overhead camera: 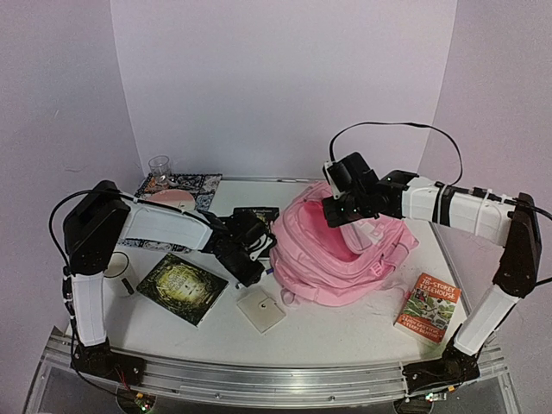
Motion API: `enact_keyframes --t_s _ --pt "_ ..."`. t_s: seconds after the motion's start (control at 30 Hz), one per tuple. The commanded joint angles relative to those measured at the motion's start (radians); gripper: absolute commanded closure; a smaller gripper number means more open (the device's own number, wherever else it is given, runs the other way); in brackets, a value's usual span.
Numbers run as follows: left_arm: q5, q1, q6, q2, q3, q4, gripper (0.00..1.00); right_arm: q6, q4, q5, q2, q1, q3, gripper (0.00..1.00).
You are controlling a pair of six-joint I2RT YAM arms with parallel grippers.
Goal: Pack the student bag
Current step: Grab the pen at the center of the board.
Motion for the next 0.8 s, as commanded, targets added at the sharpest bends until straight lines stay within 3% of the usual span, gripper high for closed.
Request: enact_keyframes --t_s 0.0,0.27,0.47,0.77 --pt "-0.005 0.002 0.032 0.04 0.066 -0.032 0.61 0.03 0.052 0.037 -0.081 -0.005 0.009 1.0" --pt "0.018 0.002 0.05 0.076 0.079 -0.078 0.75 0.029 0.051 0.038 -0.079 -0.005 0.01 1.0" --pt "0.026 0.002 0.053 0.014 0.05 -0.087 0.92 0.02 0.051 0.04 -0.075 -0.005 0.014 1.0" --pt "-0.014 0.002 0.123 -0.13 0.008 -0.055 1.0 0.013 0.051 0.017 -0.07 -0.005 0.029 1.0"
